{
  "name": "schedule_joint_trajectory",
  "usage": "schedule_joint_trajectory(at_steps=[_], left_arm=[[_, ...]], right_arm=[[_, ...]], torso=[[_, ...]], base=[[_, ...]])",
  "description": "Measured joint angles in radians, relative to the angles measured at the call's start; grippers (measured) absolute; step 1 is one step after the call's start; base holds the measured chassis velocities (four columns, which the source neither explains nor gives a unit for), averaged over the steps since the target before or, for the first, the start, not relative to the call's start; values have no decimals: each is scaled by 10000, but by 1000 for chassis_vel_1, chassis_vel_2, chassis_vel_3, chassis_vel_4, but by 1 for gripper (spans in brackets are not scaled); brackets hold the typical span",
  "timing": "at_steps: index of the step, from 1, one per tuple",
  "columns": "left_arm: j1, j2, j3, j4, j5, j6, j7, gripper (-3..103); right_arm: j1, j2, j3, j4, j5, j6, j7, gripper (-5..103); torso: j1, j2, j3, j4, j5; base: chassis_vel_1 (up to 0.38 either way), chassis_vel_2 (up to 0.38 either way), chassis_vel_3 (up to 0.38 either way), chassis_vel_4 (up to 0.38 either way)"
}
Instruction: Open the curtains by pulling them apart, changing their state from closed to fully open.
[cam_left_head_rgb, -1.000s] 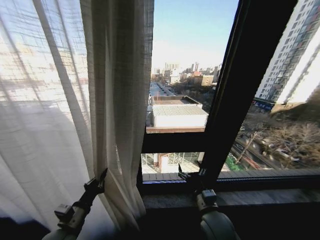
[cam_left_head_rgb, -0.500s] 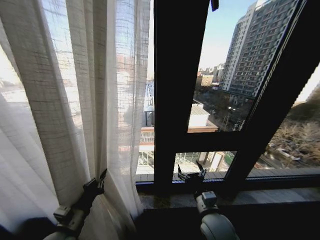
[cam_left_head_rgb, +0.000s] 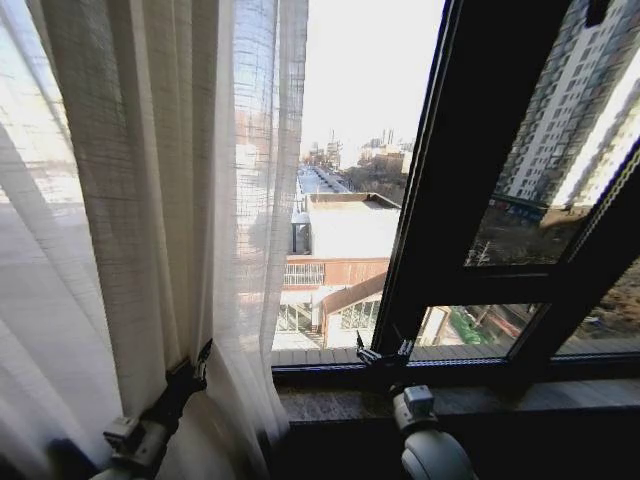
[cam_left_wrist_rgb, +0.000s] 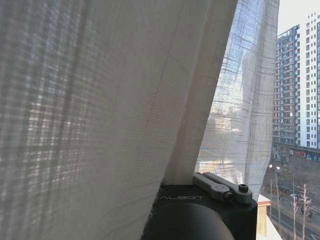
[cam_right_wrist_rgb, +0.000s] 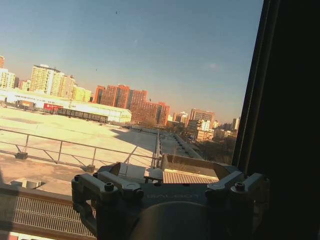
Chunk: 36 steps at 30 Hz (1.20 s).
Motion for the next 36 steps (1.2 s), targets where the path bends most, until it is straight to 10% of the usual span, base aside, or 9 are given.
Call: schedule_joint_trajectory(at_steps=[36], left_arm=[[122, -267, -18, -23, 127, -203, -1, 0]], right_arm=[[114, -74, -109, -190, -5, 189, 12, 100]], torso=[[0, -2, 1, -2, 0]], base=[[91, 84, -91, -91]])
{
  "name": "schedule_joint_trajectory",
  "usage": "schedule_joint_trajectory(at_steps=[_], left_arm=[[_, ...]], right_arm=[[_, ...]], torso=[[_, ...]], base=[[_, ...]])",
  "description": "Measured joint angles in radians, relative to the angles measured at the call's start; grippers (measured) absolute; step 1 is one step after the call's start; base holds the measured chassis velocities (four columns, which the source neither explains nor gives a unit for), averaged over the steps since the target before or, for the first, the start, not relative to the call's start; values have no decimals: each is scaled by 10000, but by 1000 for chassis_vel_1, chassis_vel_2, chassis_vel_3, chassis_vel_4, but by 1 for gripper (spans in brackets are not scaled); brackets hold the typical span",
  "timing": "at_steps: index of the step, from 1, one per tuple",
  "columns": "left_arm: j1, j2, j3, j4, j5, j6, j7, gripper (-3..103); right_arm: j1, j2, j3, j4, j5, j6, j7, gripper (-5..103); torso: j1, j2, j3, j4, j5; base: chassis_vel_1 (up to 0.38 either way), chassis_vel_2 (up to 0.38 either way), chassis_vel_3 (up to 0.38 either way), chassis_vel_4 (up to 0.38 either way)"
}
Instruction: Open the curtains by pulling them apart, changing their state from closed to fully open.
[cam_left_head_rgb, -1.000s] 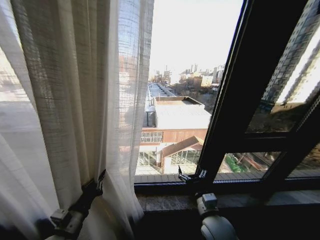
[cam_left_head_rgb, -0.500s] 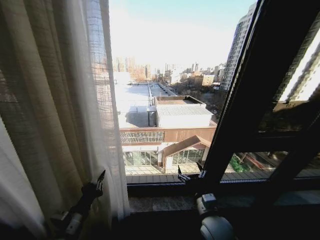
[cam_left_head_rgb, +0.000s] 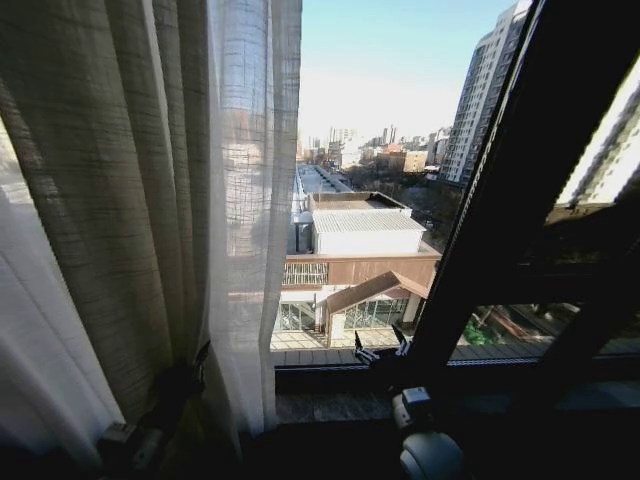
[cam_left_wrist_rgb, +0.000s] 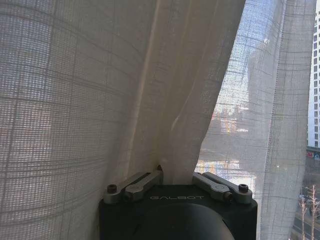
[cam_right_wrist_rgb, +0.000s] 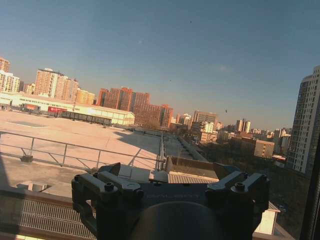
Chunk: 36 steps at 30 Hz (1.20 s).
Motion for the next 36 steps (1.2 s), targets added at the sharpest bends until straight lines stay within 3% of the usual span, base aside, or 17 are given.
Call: schedule_joint_trajectory(at_steps=[11, 19, 27, 29, 31, 32, 34, 35, 36], left_arm=[[-1, -111, -16, 38, 81, -81, -4, 0], [14, -228, 8, 80, 142, -74, -9, 0], [-28, -206, -461, 202, -186, -68, -30, 0], [-122, -209, -815, 306, -284, -67, -262, 0], [-316, -175, -1502, 543, -353, 42, -1108, 0], [-316, -175, -1502, 543, -353, 42, -1108, 0], [-474, -116, -2026, 765, -415, 80, -1594, 0], [-619, -24, -2549, 1030, -575, 113, -2151, 0], [-619, -24, -2549, 1030, -575, 113, -2151, 0]], right_arm=[[131, -6, -12, -268, -217, 254, -146, 100], [241, -62, -10, -352, -43, 317, -111, 100], [212, -17, -51, -383, -59, 317, -114, 100], [208, -4, -60, -384, -66, 322, -121, 100], [206, -13, -62, -402, -69, 349, -137, 100], [206, -13, -62, -402, -69, 349, -137, 100], [210, -24, -59, -429, -70, 372, -146, 100], [225, -31, -56, -468, -70, 399, -160, 100], [225, -31, -56, -468, -70, 399, -160, 100]], torso=[[2, 2, -2, 3, -11], [1, 0, 0, 0, 4], [0, 1, -1, 1, -4], [1, 2, -1, 0, -10], [2, 1, -1, 0, -5], [2, 1, -1, 0, -5], [1, 1, 0, 0, -5], [1, 1, -1, -1, -1], [1, 1, -1, -1, -1]], base=[[206, 229, -201, -213], [28, 12, -20, -26], [-27, -22, 29, 30], [0, 0, 0, 0], [0, 0, 0, 0], [0, 0, 0, 0], [0, 0, 0, 0], [0, 0, 0, 0], [0, 0, 0, 0]])
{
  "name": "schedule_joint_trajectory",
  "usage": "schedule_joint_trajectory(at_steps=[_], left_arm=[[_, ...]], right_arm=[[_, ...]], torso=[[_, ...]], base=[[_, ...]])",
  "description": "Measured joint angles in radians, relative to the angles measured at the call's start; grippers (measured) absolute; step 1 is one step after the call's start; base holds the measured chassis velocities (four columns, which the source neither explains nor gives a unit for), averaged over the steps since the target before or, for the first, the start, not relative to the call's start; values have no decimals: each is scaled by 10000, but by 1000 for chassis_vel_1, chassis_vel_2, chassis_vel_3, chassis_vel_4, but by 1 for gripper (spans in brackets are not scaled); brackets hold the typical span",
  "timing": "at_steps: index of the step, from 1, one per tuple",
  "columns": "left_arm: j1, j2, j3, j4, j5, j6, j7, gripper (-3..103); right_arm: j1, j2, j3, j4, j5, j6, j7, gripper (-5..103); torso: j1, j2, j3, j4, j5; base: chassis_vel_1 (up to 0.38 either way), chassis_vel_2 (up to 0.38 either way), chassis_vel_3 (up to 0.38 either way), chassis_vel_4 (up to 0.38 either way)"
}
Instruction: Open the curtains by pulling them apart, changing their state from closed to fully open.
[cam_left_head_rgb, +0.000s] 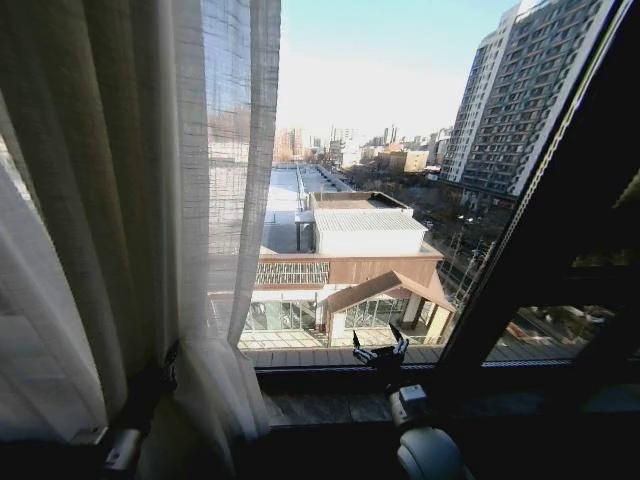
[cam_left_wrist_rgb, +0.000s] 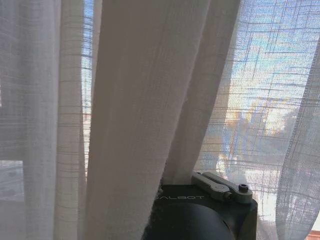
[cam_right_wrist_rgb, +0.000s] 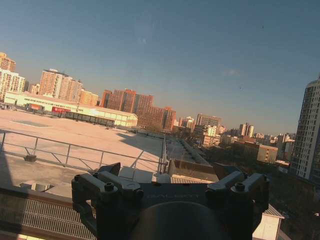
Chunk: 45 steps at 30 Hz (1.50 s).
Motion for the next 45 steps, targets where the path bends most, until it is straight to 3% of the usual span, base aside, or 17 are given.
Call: schedule_joint_trajectory(at_steps=[3, 4, 6, 9, 10, 13, 16, 20, 23, 24, 25, 28, 31, 33, 35, 39, 45], left_arm=[[-222, 174, -872, 485, -174, 144, -1198, 0], [-314, 243, -1247, 689, -200, 313, -2036, 0], [-351, 269, -1374, 757, -202, 399, -2410, 0], [-749, 552, -1785, 1223, -143, 950, -5289, 0], [-749, 552, -1785, 1223, -143, 950, -5289, 0], [-1129, 881, -1800, 1573, 34, 1352, -7636, -3], [-1153, 942, -1733, 1536, 156, 1507, -8019, 7], [-812, 739, -1521, 888, 235, 1514, -6879, 18], [-116, 420, -1419, -78, 236, 1000, -3805, 34], [8, 391, -1409, -230, 238, 868, -3186, 34], [8, 391, -1409, -230, 238, 868, -3186, 34], [556, 283, -1163, -988, 238, 515, -744, 51], [719, 225, -1011, -1169, 161, 515, -112, 61], [1050, 174, -714, -1317, 140, 475, 893, 72], [1166, 167, -590, -1351, 142, 451, 1029, 72], [1431, 119, -41, -1322, 83, 177, 1148, 93], [1385, 124, 264, -1055, -190, -180, 1341, 100]], right_arm=[[46, 10, -58, -52, -9, 46, -50, 100], [66, 20, -113, -64, -16, 53, -102, 100], [78, 24, -138, -71, -25, 56, -135, 100], [117, 32, -277, -112, -88, 86, -219, 100], [117, 32, -277, -112, -88, 86, -219, 100], [103, 22, -335, -125, -123, 122, -245, 100], [79, 3, -348, -125, -130, 129, -256, 100], [58, -21, -352, -115, -132, 130, -259, 100], [51, -25, -360, -85, -132, 130, -257, 100], [48, -25, -360, -77, -132, 130, -256, 100], [48, -25, -360, -77, -132, 130, -256, 100], [13, 6, -361, -67, -132, 129, -247, 100], [6, 27, -351, -67, -132, 130, -241, 100], [4, 61, -333, -73, -122, 129, -227, 100], [7, 79, -330, -76, -117, 127, -221, 100], [2, 185, -312, -59, -33, 23, -177, 100], [-46, 239, -247, 175, 232, -425, 61, 100]], torso=[[-1, 0, 0, 1, 0], [0, 0, 0, 1, -1], [0, 0, 0, 2, -2], [0, 0, 0, 5, -4], [0, 0, 0, 5, -4], [0, 0, 0, 3, -6], [0, 0, 0, 3, -8], [0, 0, 0, 3, -6], [0, 0, 0, 2, 0], [0, 0, 0, 2, 1], [0, 0, 0, 2, 1], [0, 0, 0, 2, 0], [0, 0, 0, 1, -2], [0, 0, 0, 1, -1], [0, 0, 0, 1, -1], [-1, 0, 0, 2, -1], [-1, 0, 0, 1, -3]], base=[[0, 0, 0, 0], [0, 0, 0, 0], [0, 0, 0, 0], [0, 0, 0, 0], [0, 0, 0, 0], [0, 0, 0, 0], [0, 0, 0, 0], [0, 0, 0, 0], [0, 0, 0, 0], [0, 0, 0, 0], [0, 0, 0, 0], [0, 0, 0, 0], [0, 0, 0, 0], [0, 0, 0, 0], [0, 0, 0, 0], [0, 0, 0, 0], [0, 0, 0, 0]])
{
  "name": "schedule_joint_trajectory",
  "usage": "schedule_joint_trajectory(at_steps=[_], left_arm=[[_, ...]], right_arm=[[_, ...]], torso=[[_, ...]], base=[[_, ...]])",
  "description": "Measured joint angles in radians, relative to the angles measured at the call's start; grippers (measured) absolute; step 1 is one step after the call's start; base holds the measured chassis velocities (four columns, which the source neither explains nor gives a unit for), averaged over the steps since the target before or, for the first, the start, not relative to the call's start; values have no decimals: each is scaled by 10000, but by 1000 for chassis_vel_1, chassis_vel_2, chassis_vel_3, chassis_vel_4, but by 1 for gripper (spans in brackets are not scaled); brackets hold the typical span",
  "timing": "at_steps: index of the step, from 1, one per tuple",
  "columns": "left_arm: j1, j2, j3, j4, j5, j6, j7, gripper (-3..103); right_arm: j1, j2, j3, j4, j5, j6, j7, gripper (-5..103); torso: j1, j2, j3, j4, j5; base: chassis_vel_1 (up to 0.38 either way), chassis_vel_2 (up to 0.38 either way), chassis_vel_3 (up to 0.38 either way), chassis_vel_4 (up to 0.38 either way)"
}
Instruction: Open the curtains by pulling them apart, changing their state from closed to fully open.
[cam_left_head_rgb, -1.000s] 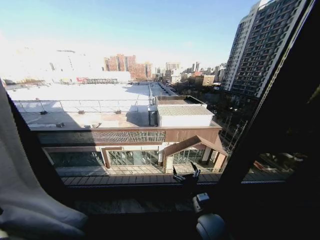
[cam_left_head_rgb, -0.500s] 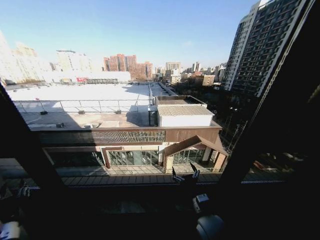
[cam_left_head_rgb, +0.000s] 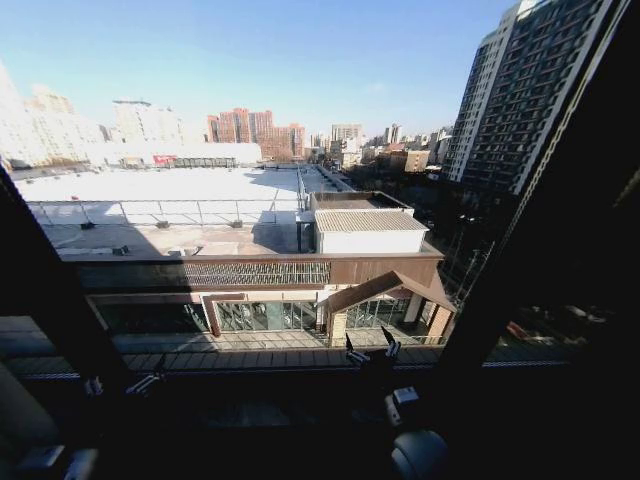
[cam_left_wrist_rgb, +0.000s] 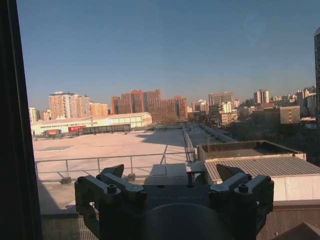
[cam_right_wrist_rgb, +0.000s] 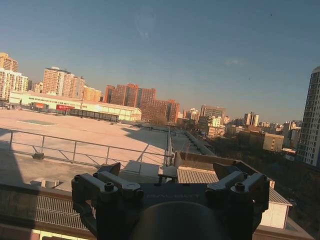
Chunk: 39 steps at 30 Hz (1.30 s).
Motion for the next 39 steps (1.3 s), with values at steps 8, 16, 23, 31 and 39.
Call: schedule_joint_trajectory(at_steps=[8, 16, 23, 31, 39], left_arm=[[-90, 40, 226, 144, 22, -112, 381, 100], [-296, 65, 482, 291, 182, -120, 480, 100], [-408, 9, 633, 351, 316, -80, 480, 100], [-424, -65, 695, 334, 446, -16, 469, 100], [-512, -75, 745, 271, 480, 193, 457, 100]], right_arm=[[53, 74, 106, 21, 53, -92, 83, 100], [122, 92, 160, -73, 54, -107, 86, 100], [284, 3, 164, -173, 133, -171, 84, 100], [340, -59, 154, -164, 288, -424, 84, 100], [228, -91, 164, -102, 298, -446, 80, 100]], torso=[[0, 0, 0, 2, 1], [0, 0, -1, 0, -1], [-1, 0, 0, 1, 2], [0, 0, 0, 1, -2], [0, 0, 0, 1, 3]], base=[[-9, -18, 17, 19], [-127, -140, 126, 135], [-265, -258, 267, 259], [-336, -314, 330, 320], [-349, -361, 355, 364]])
